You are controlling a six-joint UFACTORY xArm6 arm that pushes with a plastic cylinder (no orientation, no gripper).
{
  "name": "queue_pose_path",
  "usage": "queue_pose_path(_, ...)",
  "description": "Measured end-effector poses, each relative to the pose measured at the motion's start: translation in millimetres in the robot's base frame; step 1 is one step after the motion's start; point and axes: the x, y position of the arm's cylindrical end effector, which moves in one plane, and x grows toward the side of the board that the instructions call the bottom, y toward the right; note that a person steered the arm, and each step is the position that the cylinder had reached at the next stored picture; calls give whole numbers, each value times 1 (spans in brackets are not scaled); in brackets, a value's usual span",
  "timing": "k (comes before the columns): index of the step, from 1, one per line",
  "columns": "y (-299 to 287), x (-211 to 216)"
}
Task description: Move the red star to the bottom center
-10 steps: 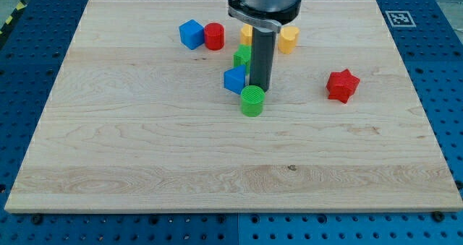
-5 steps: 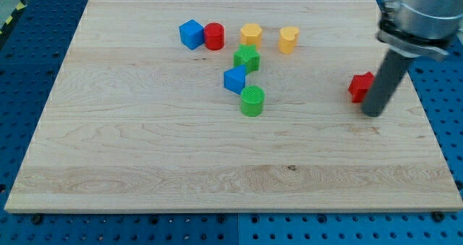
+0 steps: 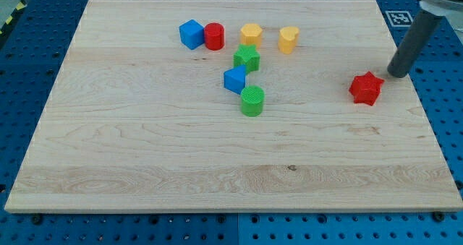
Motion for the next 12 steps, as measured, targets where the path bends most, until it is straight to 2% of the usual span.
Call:
queue_pose_path(4,-62,49)
queue_pose_path(6,-84,59)
queue_pose_path(12,-101,111)
